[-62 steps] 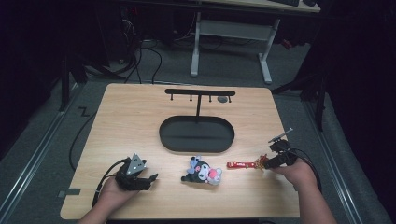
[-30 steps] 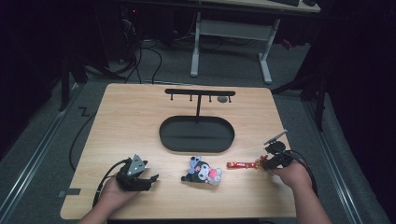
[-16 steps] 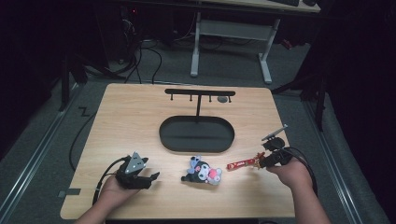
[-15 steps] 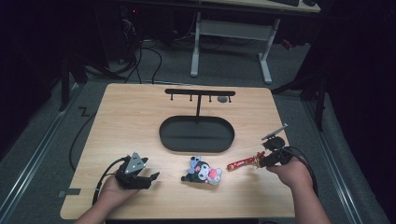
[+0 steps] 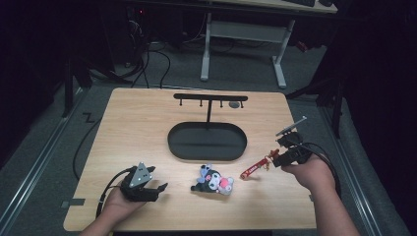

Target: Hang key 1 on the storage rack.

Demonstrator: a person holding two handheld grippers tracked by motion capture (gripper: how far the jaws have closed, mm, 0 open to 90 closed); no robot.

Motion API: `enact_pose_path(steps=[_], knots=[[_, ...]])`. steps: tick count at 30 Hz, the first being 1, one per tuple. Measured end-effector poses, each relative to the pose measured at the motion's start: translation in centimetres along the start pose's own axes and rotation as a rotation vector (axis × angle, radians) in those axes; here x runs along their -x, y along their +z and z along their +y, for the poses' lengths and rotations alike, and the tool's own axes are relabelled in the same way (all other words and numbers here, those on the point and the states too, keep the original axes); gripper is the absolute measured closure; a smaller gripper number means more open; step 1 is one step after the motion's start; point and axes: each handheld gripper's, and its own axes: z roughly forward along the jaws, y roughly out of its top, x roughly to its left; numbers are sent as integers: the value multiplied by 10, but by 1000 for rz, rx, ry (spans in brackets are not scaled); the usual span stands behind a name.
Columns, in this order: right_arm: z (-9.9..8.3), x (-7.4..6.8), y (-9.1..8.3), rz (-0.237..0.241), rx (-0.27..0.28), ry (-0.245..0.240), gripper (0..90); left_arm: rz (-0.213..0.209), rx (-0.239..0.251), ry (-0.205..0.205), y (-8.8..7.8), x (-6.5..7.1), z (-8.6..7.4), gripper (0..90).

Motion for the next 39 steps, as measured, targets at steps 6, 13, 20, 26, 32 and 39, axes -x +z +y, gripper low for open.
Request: enact_pose_path(steps=[6, 13, 20, 26, 32, 39], knots=[[9, -2, -20, 4, 20, -2, 678, -6, 1, 5, 5, 3, 2, 258], [18, -6, -37, -2, 34, -10, 678, -1, 4, 5, 4, 2, 2, 256], [29, -9, -44, 14, 38, -13, 678, -2, 1, -3, 3, 1, 1, 256], [37, -13, -49, 38, 6, -26, 678, -14, -5, 7, 6, 4, 3, 256], [48, -12, -57, 53, -20, -24, 678, -21, -4, -1, 8, 3, 3, 256], [63, -11, -63, 50, -52, -19, 678, -15, -1, -3, 6, 2, 3, 256]])
